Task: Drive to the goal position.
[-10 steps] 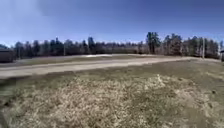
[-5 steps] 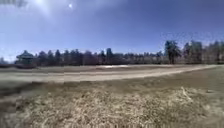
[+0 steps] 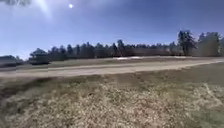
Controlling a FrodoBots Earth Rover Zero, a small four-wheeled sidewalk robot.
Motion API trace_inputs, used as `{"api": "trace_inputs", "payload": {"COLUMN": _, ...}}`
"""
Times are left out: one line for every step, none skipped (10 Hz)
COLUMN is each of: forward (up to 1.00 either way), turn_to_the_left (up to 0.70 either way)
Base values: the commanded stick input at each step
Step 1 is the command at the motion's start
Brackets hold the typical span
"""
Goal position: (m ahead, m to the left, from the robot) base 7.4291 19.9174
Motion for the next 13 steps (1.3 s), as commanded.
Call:
{"api": "trace_inputs", "payload": {"forward": 0.69, "turn_to_the_left": 0.34}}
{"api": "trace_inputs", "payload": {"forward": 0.69, "turn_to_the_left": 0.34}}
{"api": "trace_inputs", "payload": {"forward": 0.69, "turn_to_the_left": 0.34}}
{"api": "trace_inputs", "payload": {"forward": 0.69, "turn_to_the_left": 0.34}}
{"api": "trace_inputs", "payload": {"forward": 0.69, "turn_to_the_left": 0.34}}
{"api": "trace_inputs", "payload": {"forward": 0.69, "turn_to_the_left": 0.34}}
{"api": "trace_inputs", "payload": {"forward": 0.69, "turn_to_the_left": 0.34}}
{"api": "trace_inputs", "payload": {"forward": 0.69, "turn_to_the_left": 0.30}}
{"api": "trace_inputs", "payload": {"forward": 0.69, "turn_to_the_left": 0.05}}
{"api": "trace_inputs", "payload": {"forward": 0.69, "turn_to_the_left": 0.03}}
{"api": "trace_inputs", "payload": {"forward": 0.69, "turn_to_the_left": 0.03}}
{"api": "trace_inputs", "payload": {"forward": 0.69, "turn_to_the_left": 0.03}}
{"api": "trace_inputs", "payload": {"forward": 0.69, "turn_to_the_left": 0.03}}
